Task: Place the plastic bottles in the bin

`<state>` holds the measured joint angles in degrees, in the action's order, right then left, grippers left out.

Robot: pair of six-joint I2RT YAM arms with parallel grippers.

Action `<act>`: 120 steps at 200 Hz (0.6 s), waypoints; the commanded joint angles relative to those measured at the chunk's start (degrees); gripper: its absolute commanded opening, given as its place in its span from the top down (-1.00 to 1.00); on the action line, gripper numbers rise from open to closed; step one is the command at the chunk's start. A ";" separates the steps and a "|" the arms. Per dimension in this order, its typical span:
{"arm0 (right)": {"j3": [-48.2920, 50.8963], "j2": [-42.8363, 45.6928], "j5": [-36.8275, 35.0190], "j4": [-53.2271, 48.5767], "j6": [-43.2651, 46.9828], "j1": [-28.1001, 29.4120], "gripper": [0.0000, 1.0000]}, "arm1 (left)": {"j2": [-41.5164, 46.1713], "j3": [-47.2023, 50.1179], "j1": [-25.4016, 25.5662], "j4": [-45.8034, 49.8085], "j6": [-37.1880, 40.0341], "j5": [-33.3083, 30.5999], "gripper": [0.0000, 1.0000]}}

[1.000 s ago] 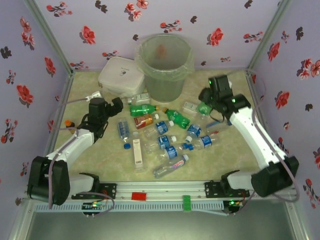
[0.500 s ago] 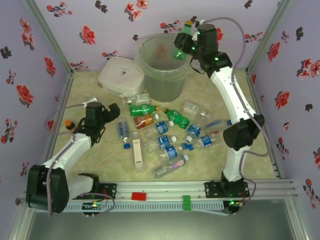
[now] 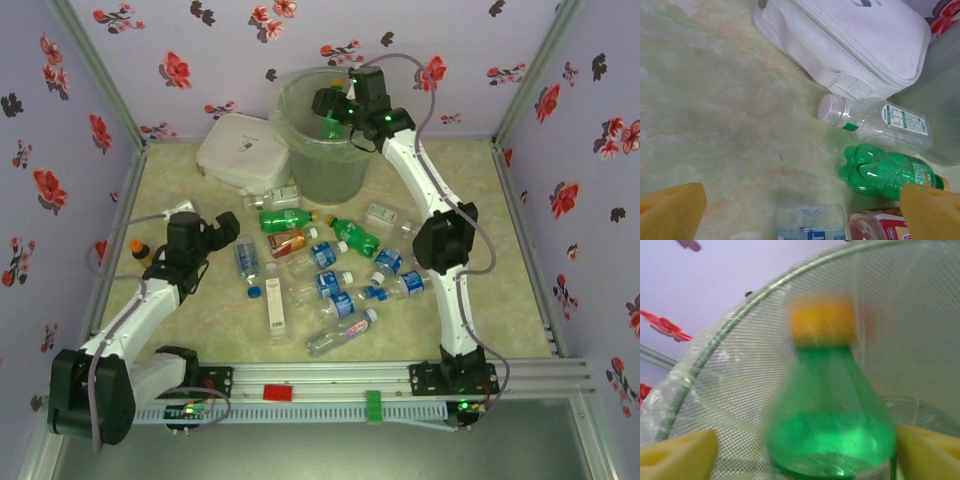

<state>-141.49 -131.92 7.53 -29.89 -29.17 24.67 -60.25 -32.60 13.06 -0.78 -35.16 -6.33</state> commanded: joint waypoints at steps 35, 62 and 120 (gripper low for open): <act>-3.01 9.45 -8.17 -2.54 5.75 0.40 -0.99 | 1.63 -1.49 -0.28 4.15 2.07 3.09 -1.00; 4.91 17.39 -12.75 -4.81 8.50 0.38 -0.99 | 0.83 -2.78 0.95 7.72 1.55 3.25 -1.00; 37.09 39.93 -29.48 -3.11 5.11 0.30 -0.99 | -4.76 -5.56 8.80 13.22 -0.55 -1.08 -1.00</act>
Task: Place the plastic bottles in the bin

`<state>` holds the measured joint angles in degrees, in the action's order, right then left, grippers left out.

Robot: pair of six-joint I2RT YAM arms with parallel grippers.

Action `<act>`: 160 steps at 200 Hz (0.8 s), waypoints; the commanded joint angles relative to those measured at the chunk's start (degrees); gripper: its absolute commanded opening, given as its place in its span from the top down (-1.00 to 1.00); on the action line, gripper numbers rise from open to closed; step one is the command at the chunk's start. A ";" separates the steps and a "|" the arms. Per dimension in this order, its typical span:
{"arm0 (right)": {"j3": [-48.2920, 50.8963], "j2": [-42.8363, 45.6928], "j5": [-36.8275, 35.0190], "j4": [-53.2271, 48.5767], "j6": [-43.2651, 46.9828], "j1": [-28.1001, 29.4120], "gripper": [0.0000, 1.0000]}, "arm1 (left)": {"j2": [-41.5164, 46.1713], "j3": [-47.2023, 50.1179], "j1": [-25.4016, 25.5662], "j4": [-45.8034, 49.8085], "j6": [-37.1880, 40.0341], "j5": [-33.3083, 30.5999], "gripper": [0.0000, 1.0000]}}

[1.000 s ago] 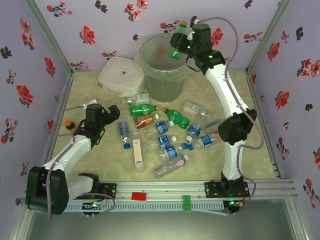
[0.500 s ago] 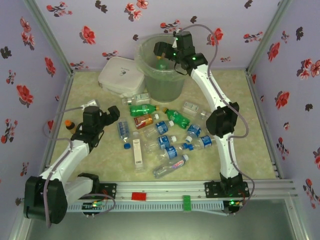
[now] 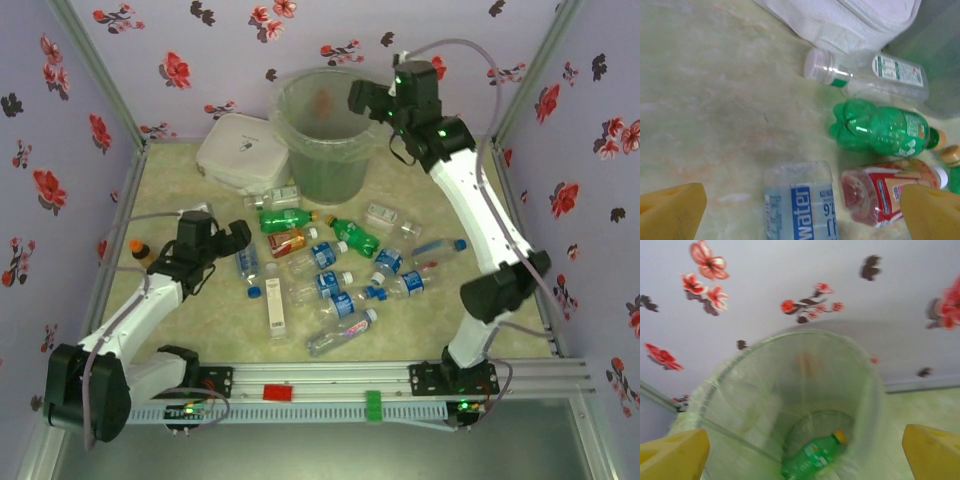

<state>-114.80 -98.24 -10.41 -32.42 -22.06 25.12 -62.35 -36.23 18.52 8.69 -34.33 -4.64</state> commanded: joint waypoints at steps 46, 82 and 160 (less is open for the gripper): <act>34.62 21.23 -25.04 -1.40 -5.89 -0.24 -0.99 | -11.23 -5.78 8.76 8.23 -4.79 -10.68 -1.00; 49.50 27.80 -24.10 1.01 -7.55 -0.43 -0.99 | -16.32 -7.82 9.22 11.27 -9.43 -13.26 -1.00; 66.58 29.82 -18.91 8.65 -14.33 -0.87 -0.99 | -26.50 -11.45 9.87 12.74 -11.93 -14.03 -0.99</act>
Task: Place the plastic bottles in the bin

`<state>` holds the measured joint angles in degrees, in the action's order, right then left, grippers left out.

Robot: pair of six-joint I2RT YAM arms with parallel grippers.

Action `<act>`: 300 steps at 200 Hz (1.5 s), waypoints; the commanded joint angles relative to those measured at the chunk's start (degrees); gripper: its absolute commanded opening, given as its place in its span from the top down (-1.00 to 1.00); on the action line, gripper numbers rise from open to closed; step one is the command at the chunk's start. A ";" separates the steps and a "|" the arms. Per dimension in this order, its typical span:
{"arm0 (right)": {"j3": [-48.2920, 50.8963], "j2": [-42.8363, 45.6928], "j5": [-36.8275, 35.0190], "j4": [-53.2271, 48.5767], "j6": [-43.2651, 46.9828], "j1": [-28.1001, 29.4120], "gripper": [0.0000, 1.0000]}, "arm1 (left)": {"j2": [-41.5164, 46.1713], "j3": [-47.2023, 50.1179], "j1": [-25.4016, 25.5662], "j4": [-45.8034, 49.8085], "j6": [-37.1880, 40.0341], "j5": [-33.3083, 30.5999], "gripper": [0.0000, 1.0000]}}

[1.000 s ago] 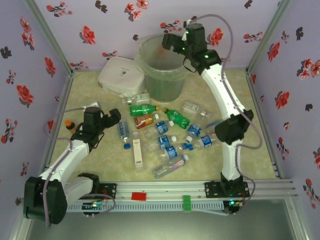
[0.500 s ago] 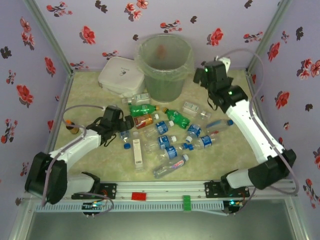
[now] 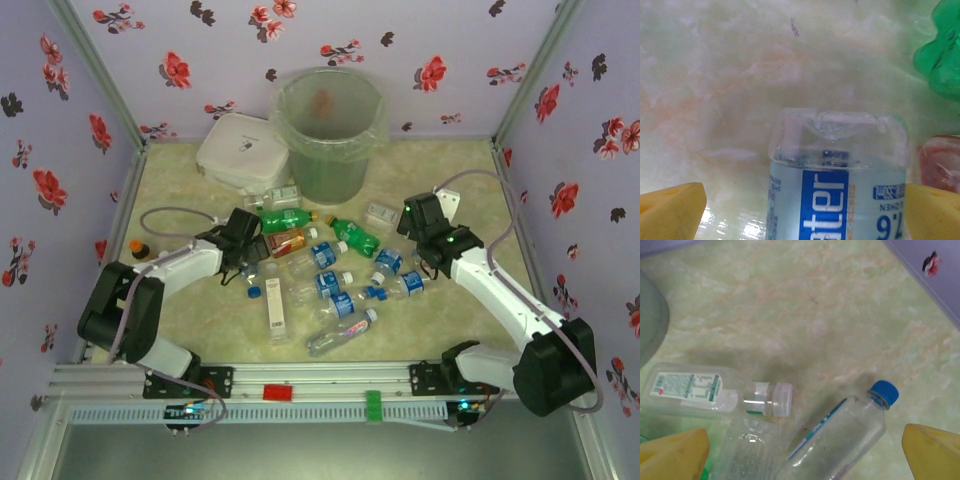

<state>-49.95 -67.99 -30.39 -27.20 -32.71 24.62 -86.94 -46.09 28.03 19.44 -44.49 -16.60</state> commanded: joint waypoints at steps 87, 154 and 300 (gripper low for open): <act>2.82 -4.52 4.24 -3.53 -4.71 -0.74 -0.99 | -6.99 -2.05 0.38 -0.55 -2.43 -2.72 -0.47; 14.02 10.20 12.65 4.43 -6.50 -0.69 -0.99 | -5.82 -3.04 0.45 -0.28 -2.19 -4.20 0.05; 20.01 11.60 20.37 7.66 -7.03 -0.72 -0.99 | 18.46 -12.70 1.04 0.89 12.22 -5.35 0.43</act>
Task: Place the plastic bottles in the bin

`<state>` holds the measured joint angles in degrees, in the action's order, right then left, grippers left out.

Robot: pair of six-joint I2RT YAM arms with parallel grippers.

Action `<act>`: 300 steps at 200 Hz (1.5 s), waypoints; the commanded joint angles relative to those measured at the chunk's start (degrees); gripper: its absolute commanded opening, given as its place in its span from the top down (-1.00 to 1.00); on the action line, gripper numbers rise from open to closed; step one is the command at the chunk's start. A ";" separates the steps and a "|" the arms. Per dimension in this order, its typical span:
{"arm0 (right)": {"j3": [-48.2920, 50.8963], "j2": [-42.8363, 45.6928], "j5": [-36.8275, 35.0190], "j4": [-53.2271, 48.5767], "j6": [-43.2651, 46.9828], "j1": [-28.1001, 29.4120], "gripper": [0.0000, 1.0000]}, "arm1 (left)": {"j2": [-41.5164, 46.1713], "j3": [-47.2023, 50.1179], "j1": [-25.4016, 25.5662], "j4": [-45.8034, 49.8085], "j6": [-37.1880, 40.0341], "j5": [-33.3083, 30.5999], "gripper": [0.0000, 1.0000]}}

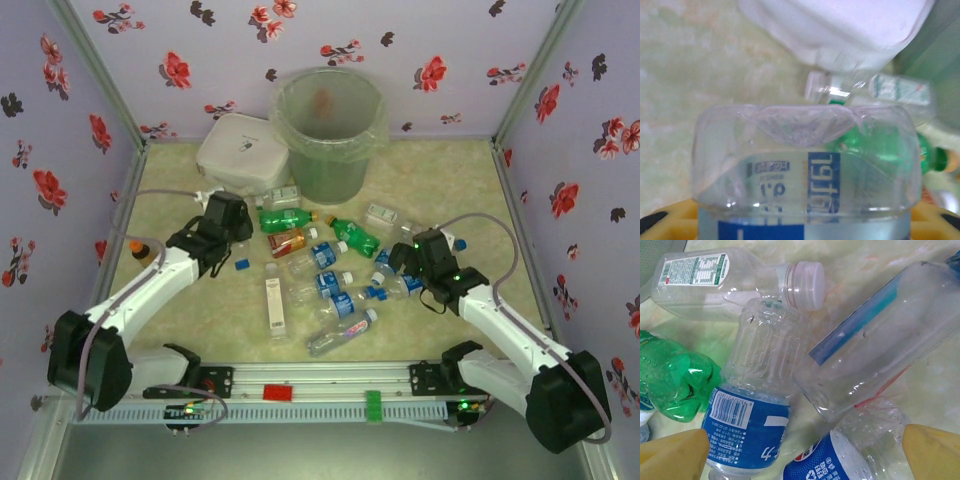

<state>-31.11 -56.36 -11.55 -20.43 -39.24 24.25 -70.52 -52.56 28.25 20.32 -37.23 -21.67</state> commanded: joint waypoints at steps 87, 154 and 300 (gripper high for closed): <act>3.87 0.20 4.54 5.52 -1.67 -0.34 -0.99 | -8.97 -34.51 7.15 -7.04 16.58 5.95 0.43; 3.29 0.86 5.58 6.30 -1.86 -0.43 -0.99 | -35.41 -71.69 7.74 3.92 28.92 15.29 0.43; -1.21 4.94 -0.24 -1.76 0.46 -0.64 -0.99 | -62.71 -93.08 5.34 1.66 29.45 18.53 0.18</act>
<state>-30.04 -52.49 -8.14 -18.92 -39.44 23.92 -131.66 -144.81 34.48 23.86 -6.35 -4.82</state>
